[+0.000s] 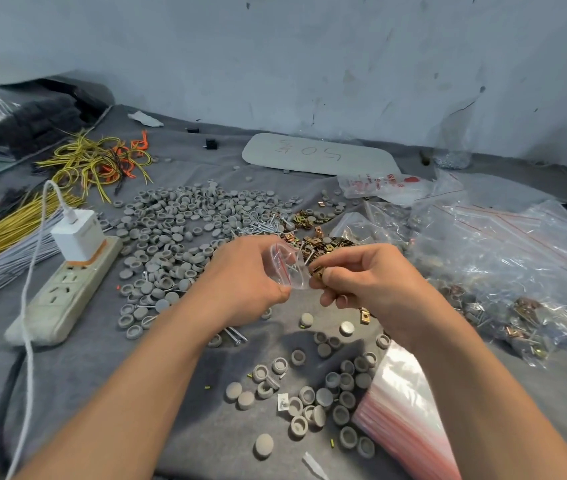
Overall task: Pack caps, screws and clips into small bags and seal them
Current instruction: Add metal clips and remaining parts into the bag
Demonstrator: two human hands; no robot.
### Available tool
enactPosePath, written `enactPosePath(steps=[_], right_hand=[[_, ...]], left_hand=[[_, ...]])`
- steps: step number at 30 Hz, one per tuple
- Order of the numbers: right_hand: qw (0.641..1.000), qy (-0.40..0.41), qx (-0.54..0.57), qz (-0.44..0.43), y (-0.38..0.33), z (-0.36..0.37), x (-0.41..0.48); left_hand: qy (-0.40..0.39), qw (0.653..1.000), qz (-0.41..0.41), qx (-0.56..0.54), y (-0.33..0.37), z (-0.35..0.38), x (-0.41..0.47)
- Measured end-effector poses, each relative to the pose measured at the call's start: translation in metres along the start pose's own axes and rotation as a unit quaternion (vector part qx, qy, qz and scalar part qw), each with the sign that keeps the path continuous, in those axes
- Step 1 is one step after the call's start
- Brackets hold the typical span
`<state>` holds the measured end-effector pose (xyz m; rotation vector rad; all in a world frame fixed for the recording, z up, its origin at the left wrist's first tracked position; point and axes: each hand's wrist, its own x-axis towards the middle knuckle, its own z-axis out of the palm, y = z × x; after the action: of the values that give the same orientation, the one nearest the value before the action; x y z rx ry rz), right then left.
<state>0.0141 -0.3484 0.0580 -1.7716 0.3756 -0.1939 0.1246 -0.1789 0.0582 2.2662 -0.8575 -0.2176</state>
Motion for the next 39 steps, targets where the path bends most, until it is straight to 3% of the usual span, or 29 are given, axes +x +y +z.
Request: enactPosePath(steps=[9, 13, 15, 18, 23, 28, 33, 39], right_hand=[[1.000, 0.020, -0.012, -0.014, -0.003, 0.003, -0.004], [0.993, 0.046, -0.105, -0.006, -0.001, 0.001, -0.002], [0.972, 0.077, -0.223, 0.019, 0.003, -0.003, 0.001], [0.922, 0.040, -0.377, 0.077, 0.011, -0.008, 0.006], [0.894, 0.159, -0.415, 0.053, 0.012, -0.009, 0.028], [0.816, 0.096, -0.569, 0.016, 0.022, 0.010, 0.043], [0.845, 0.142, -0.515, 0.005, 0.020, 0.014, 0.042], [0.922, 0.166, -0.349, 0.012, 0.011, 0.003, 0.034]], left_hand=[[0.003, 1.000, 0.000, 0.010, 0.000, 0.001, 0.000], [0.001, 1.000, 0.001, 0.017, 0.001, 0.001, -0.001], [-0.002, 1.000, 0.000, 0.020, 0.001, 0.001, -0.001], [-0.004, 1.000, -0.001, 0.022, 0.000, 0.000, -0.002], [0.008, 1.000, -0.003, 0.011, -0.001, -0.002, -0.002], [0.013, 1.000, -0.005, 0.008, -0.001, -0.004, -0.003], [0.008, 1.000, -0.005, 0.010, -0.001, -0.004, -0.004], [0.007, 1.000, -0.005, 0.014, -0.001, -0.004, -0.003]])
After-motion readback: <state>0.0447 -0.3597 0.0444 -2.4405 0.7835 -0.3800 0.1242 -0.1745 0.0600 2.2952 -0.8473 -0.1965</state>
